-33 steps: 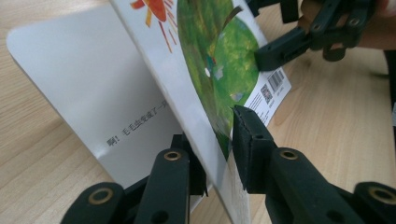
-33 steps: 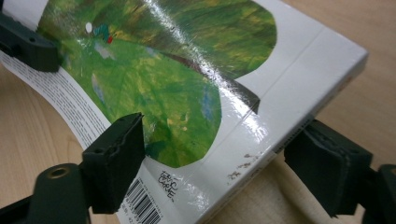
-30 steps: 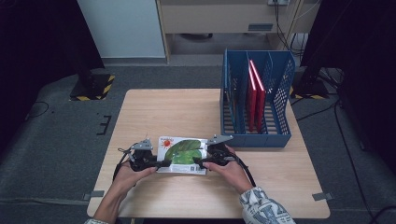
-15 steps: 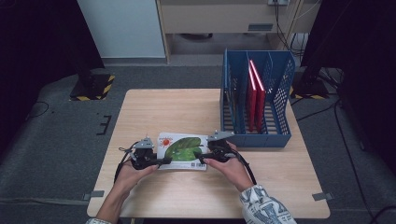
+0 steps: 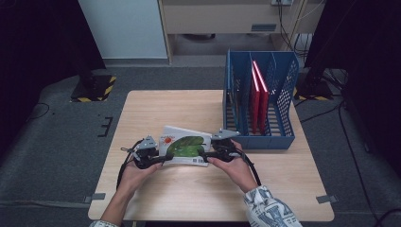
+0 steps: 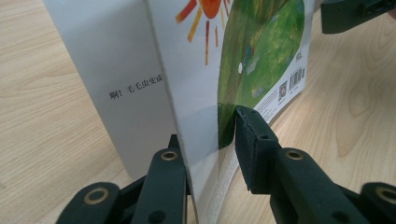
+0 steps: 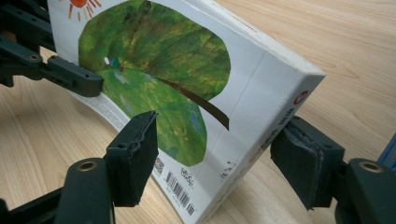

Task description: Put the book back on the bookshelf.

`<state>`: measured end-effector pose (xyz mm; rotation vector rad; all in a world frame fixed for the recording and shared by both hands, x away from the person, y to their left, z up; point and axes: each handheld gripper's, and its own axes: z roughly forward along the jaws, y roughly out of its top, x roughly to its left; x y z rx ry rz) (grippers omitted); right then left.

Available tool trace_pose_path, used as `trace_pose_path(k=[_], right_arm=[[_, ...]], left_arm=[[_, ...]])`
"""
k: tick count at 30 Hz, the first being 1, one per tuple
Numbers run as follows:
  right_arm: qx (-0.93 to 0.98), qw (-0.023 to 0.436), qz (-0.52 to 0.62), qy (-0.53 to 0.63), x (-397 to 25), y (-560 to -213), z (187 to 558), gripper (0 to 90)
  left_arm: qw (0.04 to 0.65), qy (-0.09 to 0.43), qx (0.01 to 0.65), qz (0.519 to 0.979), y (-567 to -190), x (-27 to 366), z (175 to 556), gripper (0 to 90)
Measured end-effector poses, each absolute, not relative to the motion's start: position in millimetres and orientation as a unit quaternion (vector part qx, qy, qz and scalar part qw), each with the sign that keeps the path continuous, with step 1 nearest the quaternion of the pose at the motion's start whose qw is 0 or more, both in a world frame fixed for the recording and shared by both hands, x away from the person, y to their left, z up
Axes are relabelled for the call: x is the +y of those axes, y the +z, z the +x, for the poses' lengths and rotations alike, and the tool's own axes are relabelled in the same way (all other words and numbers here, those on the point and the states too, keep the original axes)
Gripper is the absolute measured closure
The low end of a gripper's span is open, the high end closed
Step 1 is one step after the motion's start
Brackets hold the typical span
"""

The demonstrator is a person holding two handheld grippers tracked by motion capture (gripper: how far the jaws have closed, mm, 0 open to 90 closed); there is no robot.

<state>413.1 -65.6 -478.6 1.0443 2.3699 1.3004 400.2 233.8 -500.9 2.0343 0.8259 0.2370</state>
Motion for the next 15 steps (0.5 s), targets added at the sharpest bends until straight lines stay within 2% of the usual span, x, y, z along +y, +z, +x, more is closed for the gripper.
trace_pose_path(k=[15], right_arm=[[0.812, 0.131, 0.351, 0.448, -65.9, -473.2, 412.6, 32.1]], left_arm=[[0.45, 0.115, 0.341, 0.817, -502.2, 234.3, 404.2, 66.8]])
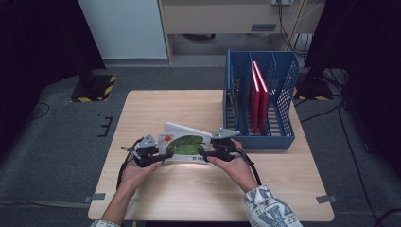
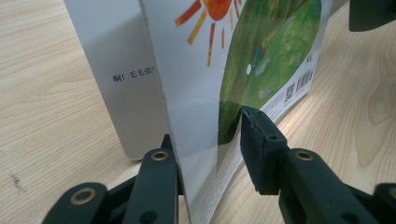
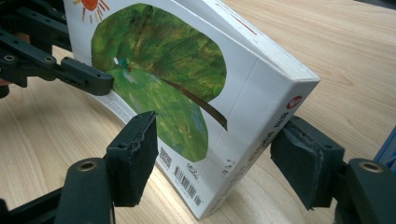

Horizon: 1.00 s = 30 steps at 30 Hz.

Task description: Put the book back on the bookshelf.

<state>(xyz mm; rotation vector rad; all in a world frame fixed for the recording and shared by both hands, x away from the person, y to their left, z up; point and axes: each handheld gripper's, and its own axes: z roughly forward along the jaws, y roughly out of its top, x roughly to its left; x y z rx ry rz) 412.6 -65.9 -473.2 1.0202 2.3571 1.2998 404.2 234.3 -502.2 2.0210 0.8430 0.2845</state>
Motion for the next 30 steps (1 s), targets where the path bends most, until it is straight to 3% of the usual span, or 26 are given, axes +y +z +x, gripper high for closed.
trace_pose_path(k=[10, 30], right_arm=[[0.82, 0.133, 0.333, 0.445, -66, -470, 401, 33.0], [0.824, 0.134, 0.307, 0.456, -64, -466, 376, 35.0]], left_arm=[[0.452, 0.122, 0.347, 0.813, -501, 237, 397, 59.3], [0.436, 0.126, 0.357, 0.817, -506, 242, 386, 53.8]])
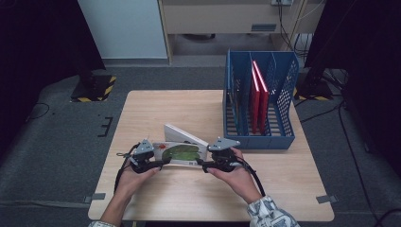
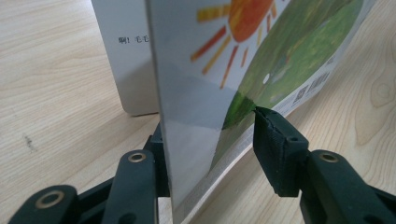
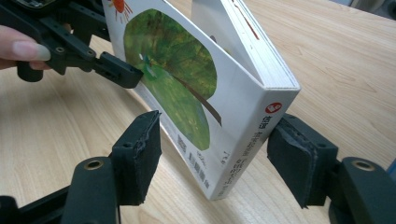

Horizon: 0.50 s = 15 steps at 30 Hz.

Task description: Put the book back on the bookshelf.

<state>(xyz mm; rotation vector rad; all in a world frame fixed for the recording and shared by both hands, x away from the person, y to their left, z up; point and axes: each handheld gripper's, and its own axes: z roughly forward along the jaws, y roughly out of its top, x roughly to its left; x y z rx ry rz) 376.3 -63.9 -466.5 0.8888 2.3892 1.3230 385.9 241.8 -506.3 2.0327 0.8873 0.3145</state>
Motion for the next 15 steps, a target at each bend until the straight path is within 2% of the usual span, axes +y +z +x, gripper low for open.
trace_pose_path(k=[7, 15], right_arm=[[0.828, 0.132, 0.297, 0.457, -62, -465, 373, 35.1], [0.828, 0.128, 0.286, 0.466, -57, -462, 369, 36.1]], left_arm=[[0.429, 0.13, 0.362, 0.817, -507, 243, 385, 48.2], [0.445, 0.137, 0.39, 0.795, -505, 253, 386, 40.2]])
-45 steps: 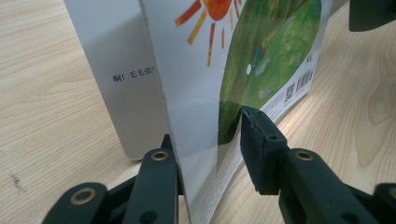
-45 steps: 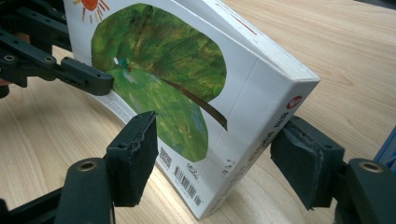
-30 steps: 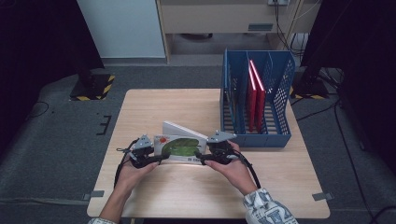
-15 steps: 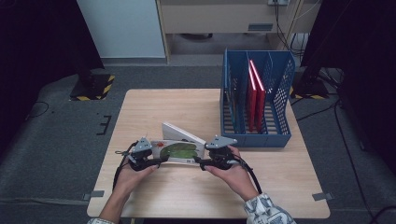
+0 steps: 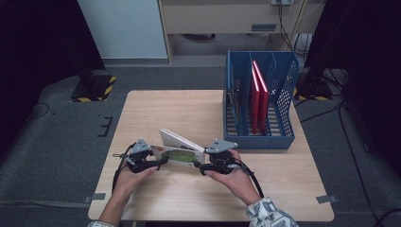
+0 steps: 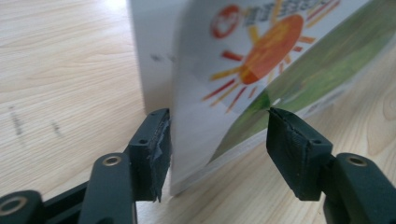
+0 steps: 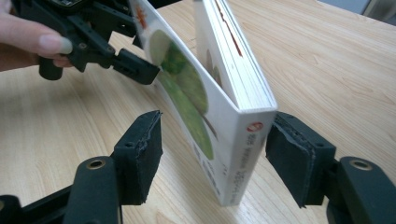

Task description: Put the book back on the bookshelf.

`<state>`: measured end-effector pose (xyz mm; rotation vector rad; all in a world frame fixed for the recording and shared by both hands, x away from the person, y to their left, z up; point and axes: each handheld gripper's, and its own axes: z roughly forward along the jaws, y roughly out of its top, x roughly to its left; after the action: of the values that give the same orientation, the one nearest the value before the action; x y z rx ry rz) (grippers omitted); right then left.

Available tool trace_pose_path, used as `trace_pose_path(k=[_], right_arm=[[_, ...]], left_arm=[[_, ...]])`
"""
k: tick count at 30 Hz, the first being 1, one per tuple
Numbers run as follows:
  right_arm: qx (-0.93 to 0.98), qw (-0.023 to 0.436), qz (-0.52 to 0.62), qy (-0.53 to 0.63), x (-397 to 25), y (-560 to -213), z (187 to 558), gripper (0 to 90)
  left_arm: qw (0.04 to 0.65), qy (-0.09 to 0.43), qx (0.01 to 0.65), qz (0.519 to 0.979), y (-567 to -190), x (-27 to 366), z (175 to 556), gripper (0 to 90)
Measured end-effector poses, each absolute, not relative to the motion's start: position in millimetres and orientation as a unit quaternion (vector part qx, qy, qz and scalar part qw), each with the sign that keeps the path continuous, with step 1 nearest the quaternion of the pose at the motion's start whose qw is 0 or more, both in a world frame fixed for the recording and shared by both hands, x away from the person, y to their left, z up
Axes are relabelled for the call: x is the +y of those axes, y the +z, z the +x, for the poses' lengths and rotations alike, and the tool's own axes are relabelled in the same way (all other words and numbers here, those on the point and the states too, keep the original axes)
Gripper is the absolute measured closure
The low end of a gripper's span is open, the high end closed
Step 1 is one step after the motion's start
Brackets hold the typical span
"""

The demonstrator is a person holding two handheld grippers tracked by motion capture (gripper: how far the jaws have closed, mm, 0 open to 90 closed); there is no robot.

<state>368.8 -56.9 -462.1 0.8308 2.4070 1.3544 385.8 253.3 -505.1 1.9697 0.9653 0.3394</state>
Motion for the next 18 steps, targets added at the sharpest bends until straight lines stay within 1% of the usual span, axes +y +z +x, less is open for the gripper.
trace_pose_path(k=[8, 12, 15, 18], right_arm=[[0.829, 0.127, 0.281, 0.466, -52, -462, 368, 34.8], [0.831, 0.126, 0.276, 0.466, -49, -462, 371, 32.5], [0.833, 0.126, 0.273, 0.463, -46, -461, 375, 30.5], [0.835, 0.123, 0.27, 0.463, -45, -459, 378, 27.7]], left_arm=[[0.451, 0.144, 0.401, 0.784, -503, 259, 386, 34.8], [0.454, 0.152, 0.407, 0.778, -499, 263, 386, 31.5], [0.454, 0.161, 0.412, 0.774, -498, 265, 386, 26.1], [0.451, 0.16, 0.414, 0.774, -498, 266, 385, 18.9]])
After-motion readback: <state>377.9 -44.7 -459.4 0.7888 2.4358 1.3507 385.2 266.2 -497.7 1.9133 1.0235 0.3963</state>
